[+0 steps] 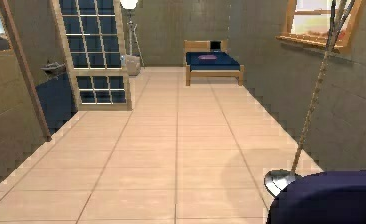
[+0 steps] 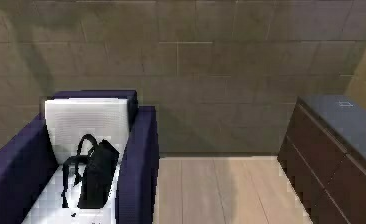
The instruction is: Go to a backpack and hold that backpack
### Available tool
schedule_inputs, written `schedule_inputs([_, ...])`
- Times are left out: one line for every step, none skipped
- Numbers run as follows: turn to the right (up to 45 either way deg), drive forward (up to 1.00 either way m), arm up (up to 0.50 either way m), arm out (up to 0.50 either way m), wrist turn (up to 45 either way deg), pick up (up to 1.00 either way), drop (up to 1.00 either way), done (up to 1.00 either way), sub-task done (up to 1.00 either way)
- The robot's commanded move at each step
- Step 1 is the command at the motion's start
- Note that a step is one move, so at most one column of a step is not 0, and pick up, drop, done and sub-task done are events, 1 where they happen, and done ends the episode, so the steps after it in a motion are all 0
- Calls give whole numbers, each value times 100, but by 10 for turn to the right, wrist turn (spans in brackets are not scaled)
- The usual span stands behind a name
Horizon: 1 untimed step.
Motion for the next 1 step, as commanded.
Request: schedule_inputs([-330, 0, 0, 0, 0, 0, 0, 0, 0])
